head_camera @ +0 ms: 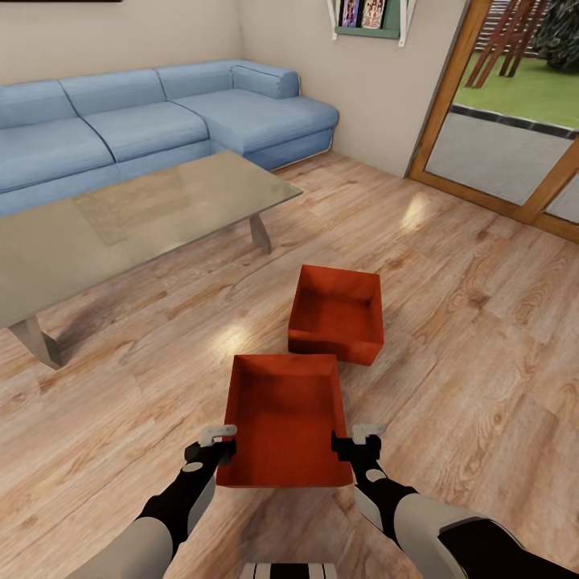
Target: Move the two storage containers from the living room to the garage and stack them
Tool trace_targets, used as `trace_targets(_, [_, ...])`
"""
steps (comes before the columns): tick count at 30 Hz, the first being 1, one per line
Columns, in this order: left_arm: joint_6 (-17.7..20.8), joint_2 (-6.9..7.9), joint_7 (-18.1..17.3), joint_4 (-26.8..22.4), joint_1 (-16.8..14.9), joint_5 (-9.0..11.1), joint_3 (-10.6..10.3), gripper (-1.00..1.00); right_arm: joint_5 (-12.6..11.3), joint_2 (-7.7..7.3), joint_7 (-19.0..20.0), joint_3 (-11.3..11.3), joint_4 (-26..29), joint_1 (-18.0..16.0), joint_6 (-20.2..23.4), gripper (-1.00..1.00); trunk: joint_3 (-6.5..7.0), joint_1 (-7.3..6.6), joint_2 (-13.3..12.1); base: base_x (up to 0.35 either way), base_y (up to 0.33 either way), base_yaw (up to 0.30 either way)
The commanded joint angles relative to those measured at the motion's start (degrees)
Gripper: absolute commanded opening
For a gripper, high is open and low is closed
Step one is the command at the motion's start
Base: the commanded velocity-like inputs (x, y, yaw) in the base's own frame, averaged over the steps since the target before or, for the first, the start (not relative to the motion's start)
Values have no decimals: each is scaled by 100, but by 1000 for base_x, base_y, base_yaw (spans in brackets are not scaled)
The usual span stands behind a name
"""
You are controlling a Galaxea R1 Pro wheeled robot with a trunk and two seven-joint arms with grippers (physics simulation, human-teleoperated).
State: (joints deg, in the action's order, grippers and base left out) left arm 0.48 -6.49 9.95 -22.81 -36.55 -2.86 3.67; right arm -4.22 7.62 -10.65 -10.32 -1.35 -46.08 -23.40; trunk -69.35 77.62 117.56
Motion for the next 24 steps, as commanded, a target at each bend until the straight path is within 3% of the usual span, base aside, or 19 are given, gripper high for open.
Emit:
trace_targets(1, [5,-5,-2,-5,-1,-30,38,100,-43,3,-16,-49,-14,-6,-27,100,-3,-1,1,0,0,0])
trace_targets(10, [12,-19,165,-304,-1,-29,45,100,-44,10,-16,-49,-14,-6,-41,100,-3,-1,1,0,0,0])
trace_targets(24, [8,-28,200,-313,-1,-24,51,100,-40,-10,-62,-49,-14,-6,33,100,-3,-1,1,0,0,0])
